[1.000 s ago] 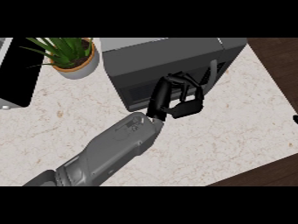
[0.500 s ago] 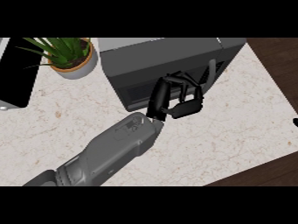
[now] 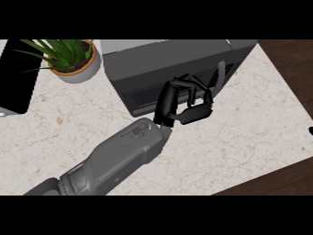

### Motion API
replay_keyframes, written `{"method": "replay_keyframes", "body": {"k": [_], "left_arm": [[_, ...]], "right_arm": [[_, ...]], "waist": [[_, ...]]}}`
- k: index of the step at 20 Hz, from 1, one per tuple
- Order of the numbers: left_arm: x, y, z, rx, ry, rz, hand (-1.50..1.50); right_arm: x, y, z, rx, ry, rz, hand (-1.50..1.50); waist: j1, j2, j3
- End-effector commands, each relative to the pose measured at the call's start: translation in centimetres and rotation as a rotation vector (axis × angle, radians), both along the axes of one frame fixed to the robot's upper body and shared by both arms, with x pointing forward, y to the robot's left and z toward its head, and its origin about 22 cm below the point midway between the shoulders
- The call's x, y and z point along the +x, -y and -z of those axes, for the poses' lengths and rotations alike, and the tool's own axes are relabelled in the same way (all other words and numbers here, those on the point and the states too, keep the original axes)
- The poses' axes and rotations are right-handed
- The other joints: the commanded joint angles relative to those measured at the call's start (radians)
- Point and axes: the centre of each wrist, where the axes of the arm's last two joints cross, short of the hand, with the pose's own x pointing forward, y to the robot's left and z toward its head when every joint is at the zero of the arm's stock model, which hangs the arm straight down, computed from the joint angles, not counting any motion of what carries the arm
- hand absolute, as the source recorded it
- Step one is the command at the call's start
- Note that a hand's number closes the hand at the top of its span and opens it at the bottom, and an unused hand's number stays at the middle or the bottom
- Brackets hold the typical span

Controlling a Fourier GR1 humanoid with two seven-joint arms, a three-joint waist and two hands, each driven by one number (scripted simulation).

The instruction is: Pick up the milk, place it into the microwave and close the microwave

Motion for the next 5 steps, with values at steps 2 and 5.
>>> {"method": "replay_keyframes", "body": {"k": [2, 5], "left_arm": [[2.43, -1.45, -0.05, 0.007, -0.031, -0.121, 1.50], [2.36, -1.52, 0.14, 0.004, -0.028, -0.128, 1.50]], "right_arm": [[-0.25, 0.03, -0.24, 0.000, -0.006, -0.015, -1.50], [-0.09, -0.14, -0.99, -0.009, 0.010, -0.026, -1.50]], "waist": [[-0.013, 0.013, -0.002], [-0.009, 0.017, -0.004]]}}
